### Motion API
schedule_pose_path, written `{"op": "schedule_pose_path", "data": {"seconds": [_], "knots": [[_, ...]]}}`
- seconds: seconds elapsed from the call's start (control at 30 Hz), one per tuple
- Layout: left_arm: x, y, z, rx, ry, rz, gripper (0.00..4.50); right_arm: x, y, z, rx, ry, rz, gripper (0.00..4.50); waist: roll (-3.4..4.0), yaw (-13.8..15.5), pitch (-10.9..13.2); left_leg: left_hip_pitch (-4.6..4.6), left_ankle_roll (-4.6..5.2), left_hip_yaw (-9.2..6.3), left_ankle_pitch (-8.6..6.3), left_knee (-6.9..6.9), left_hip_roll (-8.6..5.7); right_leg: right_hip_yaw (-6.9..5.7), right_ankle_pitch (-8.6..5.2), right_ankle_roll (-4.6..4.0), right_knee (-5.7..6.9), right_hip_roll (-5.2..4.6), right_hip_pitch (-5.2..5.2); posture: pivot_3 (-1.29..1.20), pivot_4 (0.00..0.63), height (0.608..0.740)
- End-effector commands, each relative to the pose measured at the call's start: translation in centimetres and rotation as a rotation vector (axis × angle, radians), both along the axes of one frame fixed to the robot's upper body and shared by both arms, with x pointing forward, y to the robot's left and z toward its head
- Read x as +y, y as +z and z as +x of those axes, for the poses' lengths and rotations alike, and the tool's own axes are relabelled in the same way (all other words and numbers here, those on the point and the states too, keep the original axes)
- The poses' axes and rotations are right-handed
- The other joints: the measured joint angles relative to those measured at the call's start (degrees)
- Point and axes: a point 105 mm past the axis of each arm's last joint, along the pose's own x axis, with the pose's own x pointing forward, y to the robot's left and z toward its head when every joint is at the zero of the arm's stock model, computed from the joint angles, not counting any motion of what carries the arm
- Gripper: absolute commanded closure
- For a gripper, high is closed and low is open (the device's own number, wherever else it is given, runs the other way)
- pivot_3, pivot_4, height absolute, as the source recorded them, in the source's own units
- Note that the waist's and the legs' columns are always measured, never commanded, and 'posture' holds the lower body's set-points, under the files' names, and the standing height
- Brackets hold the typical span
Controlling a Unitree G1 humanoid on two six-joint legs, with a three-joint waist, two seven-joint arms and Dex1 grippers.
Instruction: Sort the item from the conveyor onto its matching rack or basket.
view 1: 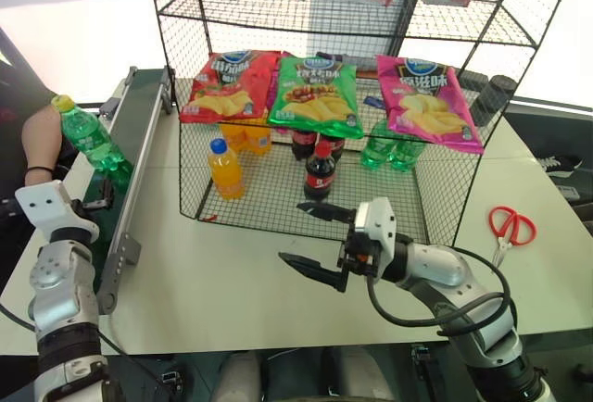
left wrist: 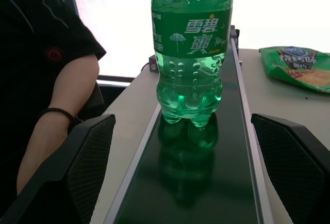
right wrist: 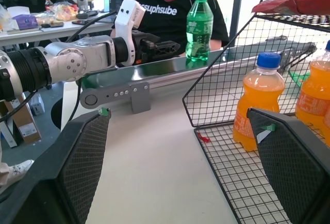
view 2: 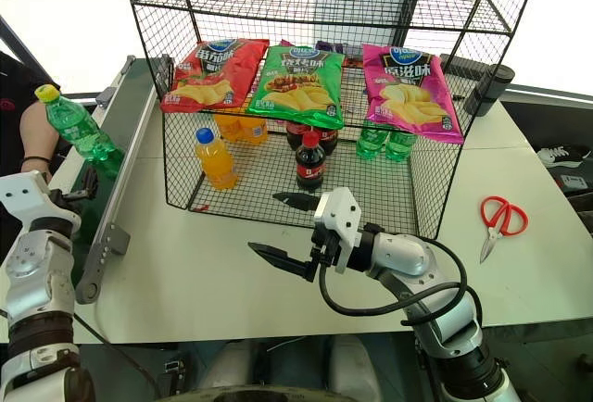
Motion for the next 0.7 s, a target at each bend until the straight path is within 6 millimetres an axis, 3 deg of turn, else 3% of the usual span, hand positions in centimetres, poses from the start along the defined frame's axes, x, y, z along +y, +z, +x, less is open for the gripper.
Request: {"op": "schedule_pose_path", "data": {"seconds": [0.03, 0.4, 0.47, 0.57, 0.7], "knots": [[0.22, 1.24, 0.18, -0.037, 0.006, 0.028, 0.00, 0.26, 0.75, -0.58, -0.035, 0.028, 0.028, 0.10, 0.00, 0.00, 0.00, 0.00, 0.00, 0.00, 0.00, 0.00, 0.00, 0.00, 0.00, 0.00, 0.00, -0.01, 0.00, 0.00, 0.150, 0.740], [0.56, 0.97, 0.29, -0.021, 0.023, 0.031, 0.00, 0.35, 0.38, -0.66, -0.027, 0.038, 0.030, 0.10, 0.00, 0.00, 0.00, 0.00, 0.00, 0.00, 0.00, -0.01, -0.03, -0.01, 0.00, -0.01, -0.01, -0.05, 0.00, 0.00, 0.150, 0.740], [0.59, 0.81, 0.34, -0.016, 0.024, 0.024, 0.53, 0.35, 0.42, -0.64, -0.027, 0.038, 0.030, 0.00, 0.00, 0.02, 0.00, 0.00, 0.00, 0.00, 0.00, -0.01, -0.04, -0.02, 0.00, -0.01, -0.01, -0.06, -0.01, 0.00, 0.150, 0.740], [0.66, 0.73, 0.33, -0.016, 0.028, 0.020, 1.77, 0.26, 0.48, -0.57, -0.029, 0.035, 0.030, 0.00, 0.00, 0.09, 0.00, -0.01, 0.00, 0.00, 0.00, -0.02, -0.07, -0.03, -0.01, -0.01, -0.01, -0.10, 0.00, 0.00, 0.150, 0.740], [0.51, 1.21, 0.21, -0.039, 0.014, 0.023, 1.80, 0.16, 0.47, -0.47, -0.027, 0.033, 0.032, 0.00, 0.00, 0.09, 0.00, -0.01, 0.00, 0.00, 0.00, -0.02, -0.11, -0.03, -0.02, -0.04, -0.01, -0.15, 0.00, 0.00, 0.150, 0.740]]}}
